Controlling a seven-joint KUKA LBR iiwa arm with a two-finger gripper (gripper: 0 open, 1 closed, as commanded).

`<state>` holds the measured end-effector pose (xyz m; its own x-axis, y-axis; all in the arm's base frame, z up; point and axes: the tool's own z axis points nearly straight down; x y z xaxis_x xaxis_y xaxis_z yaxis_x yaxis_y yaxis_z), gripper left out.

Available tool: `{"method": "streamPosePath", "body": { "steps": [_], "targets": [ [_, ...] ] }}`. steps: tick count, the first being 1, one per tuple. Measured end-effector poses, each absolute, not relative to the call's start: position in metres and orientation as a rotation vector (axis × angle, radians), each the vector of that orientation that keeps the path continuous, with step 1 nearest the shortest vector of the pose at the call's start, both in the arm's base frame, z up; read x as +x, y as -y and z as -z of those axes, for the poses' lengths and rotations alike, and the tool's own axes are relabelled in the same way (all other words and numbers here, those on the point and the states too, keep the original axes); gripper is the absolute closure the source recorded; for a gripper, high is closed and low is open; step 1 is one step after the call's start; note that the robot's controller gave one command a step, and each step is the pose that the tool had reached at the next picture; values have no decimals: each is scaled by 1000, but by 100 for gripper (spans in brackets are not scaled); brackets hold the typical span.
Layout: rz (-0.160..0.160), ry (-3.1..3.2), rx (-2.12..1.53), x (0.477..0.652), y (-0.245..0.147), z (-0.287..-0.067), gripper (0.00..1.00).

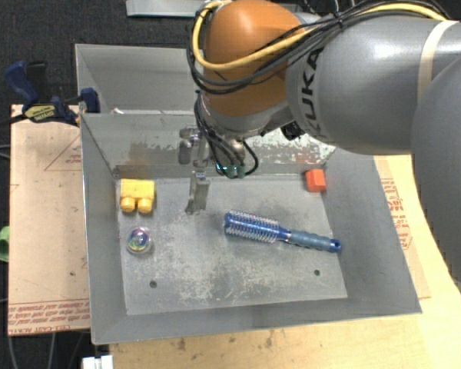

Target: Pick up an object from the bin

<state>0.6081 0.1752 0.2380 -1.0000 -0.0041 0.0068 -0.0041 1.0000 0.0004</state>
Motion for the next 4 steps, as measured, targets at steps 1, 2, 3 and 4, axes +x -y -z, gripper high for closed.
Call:
{"method": "streamPosePath", "body": {
  "steps": [1, 2, 3, 4],
  "targets": [
    [2, 3128, 182, 566, -245, -154, 0],
    [0, 3090, 555, 581, -223, -68, 0],
    [3, 3093, 555, 583, -223, -70, 100],
    [3, 3093, 555, 583, -224, -70, 0]
  ]
}}
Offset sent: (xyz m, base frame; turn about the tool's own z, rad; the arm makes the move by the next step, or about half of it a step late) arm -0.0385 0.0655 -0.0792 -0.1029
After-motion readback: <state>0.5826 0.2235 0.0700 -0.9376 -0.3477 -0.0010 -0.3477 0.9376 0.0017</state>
